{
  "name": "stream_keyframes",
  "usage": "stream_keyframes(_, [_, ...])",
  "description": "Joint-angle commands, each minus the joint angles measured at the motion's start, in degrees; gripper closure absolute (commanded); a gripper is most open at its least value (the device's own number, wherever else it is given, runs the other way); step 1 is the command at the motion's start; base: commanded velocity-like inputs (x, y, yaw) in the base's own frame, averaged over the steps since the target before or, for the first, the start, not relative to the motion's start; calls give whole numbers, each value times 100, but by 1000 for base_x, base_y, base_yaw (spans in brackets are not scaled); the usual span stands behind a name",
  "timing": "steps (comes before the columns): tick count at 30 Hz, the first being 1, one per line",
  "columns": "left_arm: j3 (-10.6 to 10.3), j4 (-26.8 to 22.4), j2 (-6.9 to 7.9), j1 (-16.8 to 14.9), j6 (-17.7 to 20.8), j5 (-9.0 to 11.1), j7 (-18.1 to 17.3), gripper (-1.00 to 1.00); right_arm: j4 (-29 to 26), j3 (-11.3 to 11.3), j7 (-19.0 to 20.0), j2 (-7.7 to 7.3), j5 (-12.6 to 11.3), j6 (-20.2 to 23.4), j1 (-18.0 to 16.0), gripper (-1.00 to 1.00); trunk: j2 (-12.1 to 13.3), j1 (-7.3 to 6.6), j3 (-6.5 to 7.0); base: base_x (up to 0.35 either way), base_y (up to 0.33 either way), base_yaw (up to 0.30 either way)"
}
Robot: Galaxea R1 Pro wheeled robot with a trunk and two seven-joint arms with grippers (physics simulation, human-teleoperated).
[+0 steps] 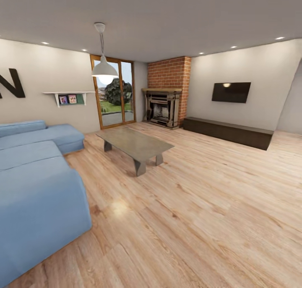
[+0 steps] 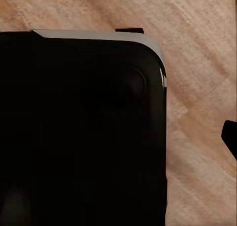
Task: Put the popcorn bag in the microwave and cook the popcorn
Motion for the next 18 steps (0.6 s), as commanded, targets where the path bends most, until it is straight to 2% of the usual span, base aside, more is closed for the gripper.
stream_keyframes(1, [32,-2,-2,1,-13,37,4,-100,7,-10,1,0,-7,-26,-3,-100,-2,0,-4,0,0,-292])
stream_keyframes(18, [32,0,-1,1,-13,37,4,-100,7,-18,1,0,-9,-26,-3,-100,-2,0,-4,0,0,-292])
